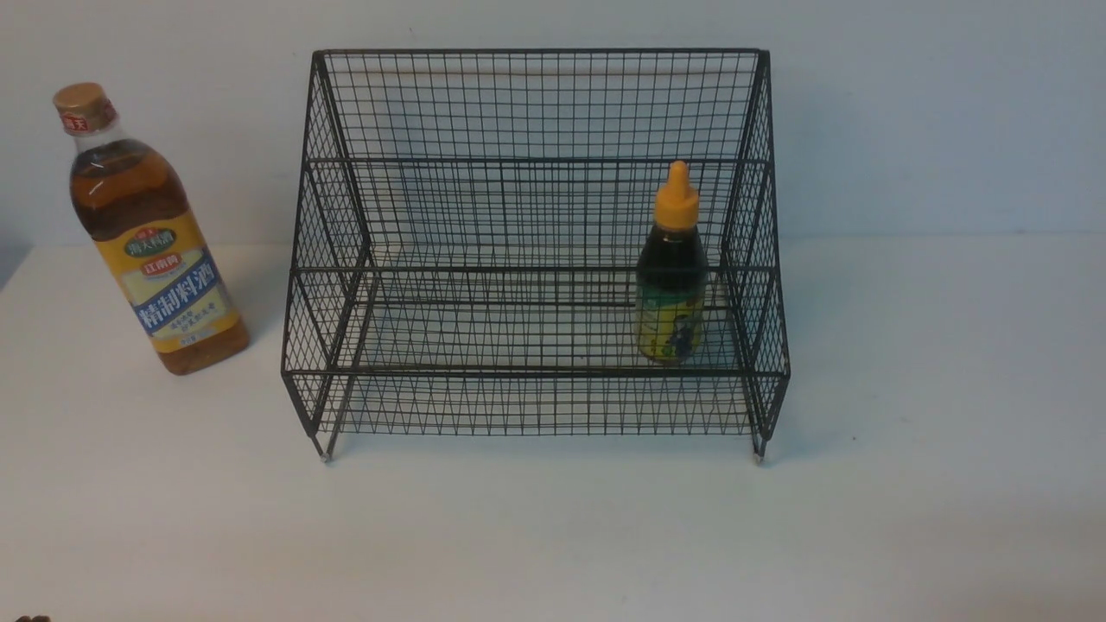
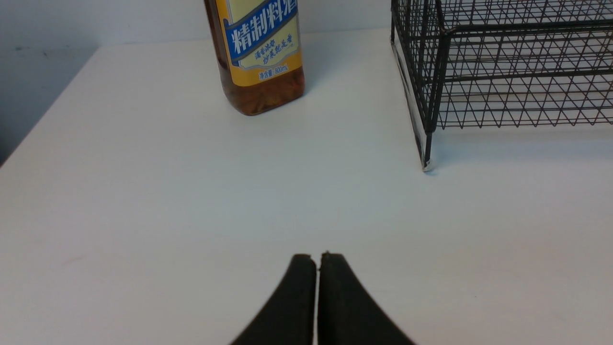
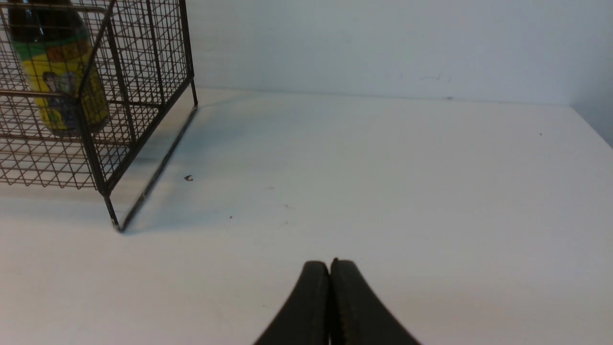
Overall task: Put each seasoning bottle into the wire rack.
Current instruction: Use the left arm to grab the condiment bottle closest to it
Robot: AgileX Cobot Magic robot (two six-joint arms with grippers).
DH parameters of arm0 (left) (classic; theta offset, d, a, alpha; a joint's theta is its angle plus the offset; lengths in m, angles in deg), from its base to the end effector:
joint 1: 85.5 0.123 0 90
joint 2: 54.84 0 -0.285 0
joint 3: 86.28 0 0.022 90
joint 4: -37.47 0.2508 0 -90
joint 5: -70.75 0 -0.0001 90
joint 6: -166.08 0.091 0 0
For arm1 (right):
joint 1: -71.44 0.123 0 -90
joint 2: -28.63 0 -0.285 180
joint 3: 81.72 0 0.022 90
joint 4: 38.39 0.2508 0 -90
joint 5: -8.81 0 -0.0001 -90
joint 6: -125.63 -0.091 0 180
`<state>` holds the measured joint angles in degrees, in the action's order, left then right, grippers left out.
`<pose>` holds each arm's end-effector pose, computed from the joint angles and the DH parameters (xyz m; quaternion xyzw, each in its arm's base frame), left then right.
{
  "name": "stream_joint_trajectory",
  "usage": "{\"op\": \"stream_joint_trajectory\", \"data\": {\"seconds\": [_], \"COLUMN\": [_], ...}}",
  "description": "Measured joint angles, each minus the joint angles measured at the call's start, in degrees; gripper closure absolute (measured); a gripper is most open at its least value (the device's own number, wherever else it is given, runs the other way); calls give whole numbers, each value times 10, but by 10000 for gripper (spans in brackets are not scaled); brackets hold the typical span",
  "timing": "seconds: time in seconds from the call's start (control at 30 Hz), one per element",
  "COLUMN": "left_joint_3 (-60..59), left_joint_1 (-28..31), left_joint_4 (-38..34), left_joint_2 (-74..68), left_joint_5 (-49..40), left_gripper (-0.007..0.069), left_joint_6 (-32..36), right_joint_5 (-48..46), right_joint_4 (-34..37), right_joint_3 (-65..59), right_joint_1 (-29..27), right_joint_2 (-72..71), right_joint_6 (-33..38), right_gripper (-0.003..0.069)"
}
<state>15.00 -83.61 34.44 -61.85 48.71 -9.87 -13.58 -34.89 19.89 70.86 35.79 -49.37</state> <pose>0.0523 -0.0001 0.1706 0.0013 0.8077 0.0081 0.5896 0.0521 0.0016 0.1719 -0.0152 0.8083 -0.0026 0.5885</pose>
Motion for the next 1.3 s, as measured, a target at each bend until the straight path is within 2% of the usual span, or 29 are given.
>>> {"op": "stream_joint_trajectory", "data": {"seconds": [0.27, 0.4, 0.47, 0.5, 0.63, 0.77, 0.8, 0.87, 0.97, 1.1, 1.3], "left_joint_3": [0, -2, -2, -2, -2, -2, -2, 1, 37, 115, 224], "left_joint_1": [0, 0, 0, 0, 0, 0, 0, 0, 0, 0, 0], "left_joint_4": [18, 4, -31, -61, -133, -162, -165, -167, -171, -163, -77], "left_joint_2": [0, 0, 0, 0, 0, 0, 0, 0, -1, -42, -207], "left_joint_5": [2, 43, 81, 129, 236, 348, 415, 474, 475, 423, 354], "left_gripper": [630, 630, 630, 630, 630, 630, 630, 630, 630, 630, 630], "left_joint_6": [12, 5, -11, -26, -36, -37, -40, -40, -40, -36, -34], "right_joint_5": [0, 0, 0, 0, 0, 0, 0, 0, 0, 0, 0], "right_joint_4": [0, 0, 0, 0, 0, 1, 1, 1, 1, 1, 1], "right_joint_3": [0, 0, 0, 0, 0, 0, 0, 0, 0, 0, 0], "right_joint_1": [0, 0, 0, 0, 0, 0, 0, 0, 0, 0, 0], "right_joint_2": [0, 0, 0, 0, 0, 0, 0, 0, 0, 0, 0], "right_joint_6": [0, -1, -1, -1, -1, -1, -1, -1, -1, -1, -1], "right_gripper": [673, 673, 673, 673, 673, 673, 673, 673, 673, 673, 673]}}
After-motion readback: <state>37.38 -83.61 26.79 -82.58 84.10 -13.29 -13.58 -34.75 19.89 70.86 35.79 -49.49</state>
